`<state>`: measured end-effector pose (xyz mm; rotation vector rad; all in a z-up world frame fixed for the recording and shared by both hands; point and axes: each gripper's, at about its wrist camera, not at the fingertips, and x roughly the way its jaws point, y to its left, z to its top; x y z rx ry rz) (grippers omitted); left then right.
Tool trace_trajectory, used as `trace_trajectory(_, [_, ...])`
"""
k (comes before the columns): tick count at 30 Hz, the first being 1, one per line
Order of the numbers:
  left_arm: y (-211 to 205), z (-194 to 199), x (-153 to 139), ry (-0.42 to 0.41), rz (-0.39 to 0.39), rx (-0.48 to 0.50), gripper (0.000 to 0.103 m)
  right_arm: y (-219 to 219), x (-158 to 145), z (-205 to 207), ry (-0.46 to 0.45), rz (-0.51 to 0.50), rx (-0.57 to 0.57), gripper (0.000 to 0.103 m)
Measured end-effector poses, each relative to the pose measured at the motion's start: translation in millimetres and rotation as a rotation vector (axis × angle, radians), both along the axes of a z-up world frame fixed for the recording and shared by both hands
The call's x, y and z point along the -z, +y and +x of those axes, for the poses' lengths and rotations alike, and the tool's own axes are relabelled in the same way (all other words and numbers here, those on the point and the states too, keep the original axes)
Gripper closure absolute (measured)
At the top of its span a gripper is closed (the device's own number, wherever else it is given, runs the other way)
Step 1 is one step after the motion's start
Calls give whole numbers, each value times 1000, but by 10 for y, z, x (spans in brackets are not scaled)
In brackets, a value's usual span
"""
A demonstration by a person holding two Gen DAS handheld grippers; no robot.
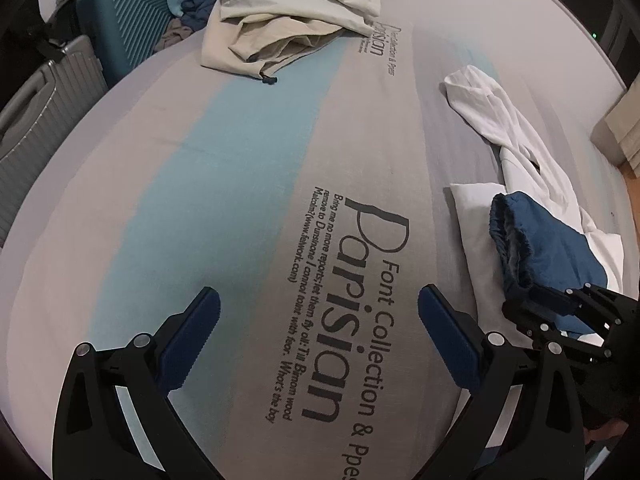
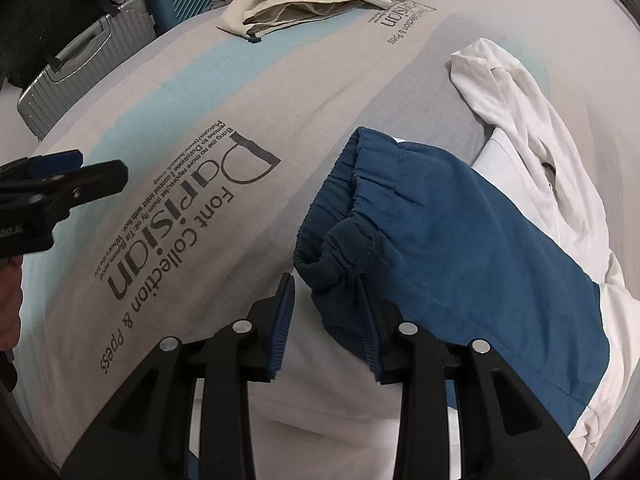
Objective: Fold large clothes
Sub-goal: 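Carry the sleeve with the right tool across the jacket body, then release the sleeve from the right tool onto the jacket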
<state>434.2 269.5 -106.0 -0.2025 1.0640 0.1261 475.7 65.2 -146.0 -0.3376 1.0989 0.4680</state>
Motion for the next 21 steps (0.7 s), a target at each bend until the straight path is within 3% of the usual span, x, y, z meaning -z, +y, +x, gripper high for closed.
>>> trace_trajectory(8, [10,-59,30,3,3,12,6,-11,53,5,17,36,41,44])
trace_trajectory(13, [-41,-100,-1,8,7,9,6,-132,-75,-35,-6,69,84,26])
trace_trajectory(21, [-520,-55,-181,4,-26,42,6,-661,-387,-65,-52,66,139,19])
